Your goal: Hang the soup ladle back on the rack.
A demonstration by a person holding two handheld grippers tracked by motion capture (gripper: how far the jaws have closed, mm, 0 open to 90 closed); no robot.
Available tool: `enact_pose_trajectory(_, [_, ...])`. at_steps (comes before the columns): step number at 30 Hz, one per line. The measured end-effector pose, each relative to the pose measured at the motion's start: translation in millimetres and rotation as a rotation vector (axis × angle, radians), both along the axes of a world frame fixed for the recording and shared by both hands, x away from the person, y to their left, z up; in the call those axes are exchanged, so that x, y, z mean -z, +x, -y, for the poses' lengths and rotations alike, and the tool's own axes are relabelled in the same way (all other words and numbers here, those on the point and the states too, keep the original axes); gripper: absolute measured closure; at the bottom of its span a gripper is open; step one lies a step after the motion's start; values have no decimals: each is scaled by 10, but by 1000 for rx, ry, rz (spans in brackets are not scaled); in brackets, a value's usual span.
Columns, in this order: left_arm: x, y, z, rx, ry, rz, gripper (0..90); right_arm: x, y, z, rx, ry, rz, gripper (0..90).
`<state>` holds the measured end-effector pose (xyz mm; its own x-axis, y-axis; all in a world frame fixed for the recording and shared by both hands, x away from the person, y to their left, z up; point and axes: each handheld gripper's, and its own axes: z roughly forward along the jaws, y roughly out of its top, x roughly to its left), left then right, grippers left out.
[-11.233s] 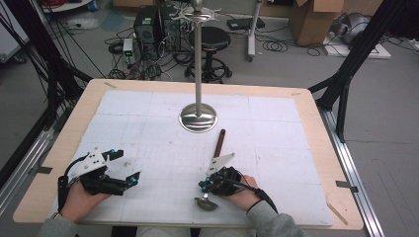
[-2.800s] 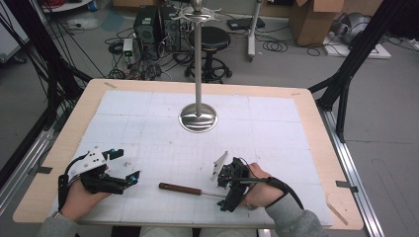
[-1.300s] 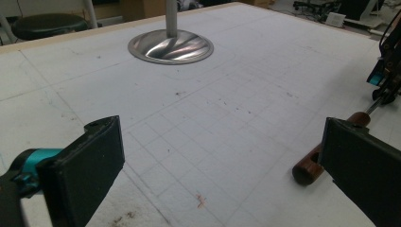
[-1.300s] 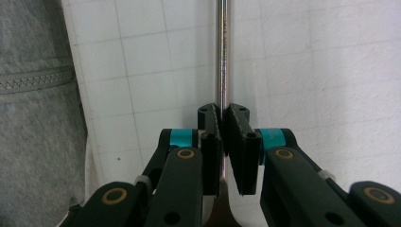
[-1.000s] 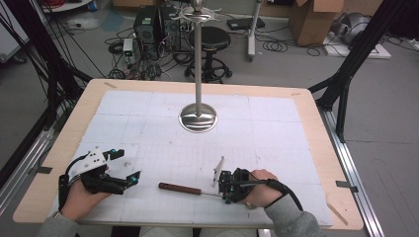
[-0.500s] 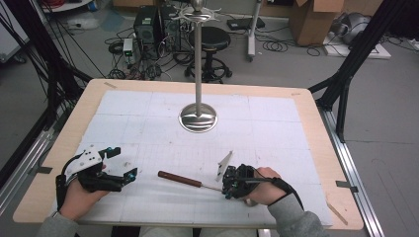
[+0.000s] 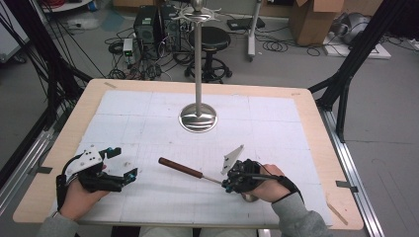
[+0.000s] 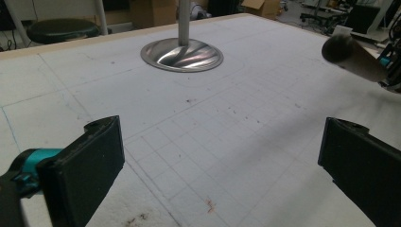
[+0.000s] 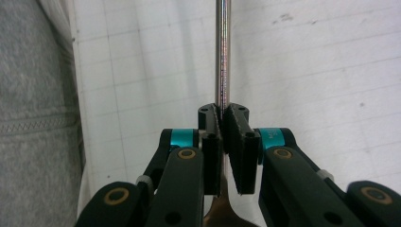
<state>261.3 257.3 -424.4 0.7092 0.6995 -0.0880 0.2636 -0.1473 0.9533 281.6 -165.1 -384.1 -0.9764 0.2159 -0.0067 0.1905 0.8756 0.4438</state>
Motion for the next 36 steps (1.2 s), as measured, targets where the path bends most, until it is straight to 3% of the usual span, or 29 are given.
enact_pose_trajectory(13, [-1, 0, 2, 4, 1, 1, 17, -31, 91, 181, 48, 151, 9, 846])
enact_pose_trajectory(14, [-2, -1, 2, 4, 1, 1, 17, -45, 102, 214, 55, 185, 12, 846])
enact_pose_trajectory(15, [-2, -1, 2, 4, 1, 2, 17, -45, 102, 214, 55, 185, 12, 846])
enact_pose_trajectory(19, [-1, -1, 4, 5, 2, 0, 17, -78, 126, 280, 70, 260, 23, 846])
enact_pose_trajectory(20, [0, -1, 5, 5, 2, 0, 17, -95, 135, 310, 73, 299, 34, 847])
enact_pose_trajectory(22, [0, -1, 7, 5, 2, 0, 17, -103, 134, 321, 75, 309, 32, 846])
enact_pose_trajectory(32, [-1, -2, 7, 6, 2, 0, 17, -195, 109, 412, 113, 478, 157, 846])
enact_pose_trajectory(33, [-1, -2, 7, 6, 2, 0, 17, -195, 109, 412, 113, 478, 157, 846])
enact_pose_trajectory(36, [-1, -1, 7, 5, 2, 0, 17, -220, 108, 457, 136, 536, 180, 846])
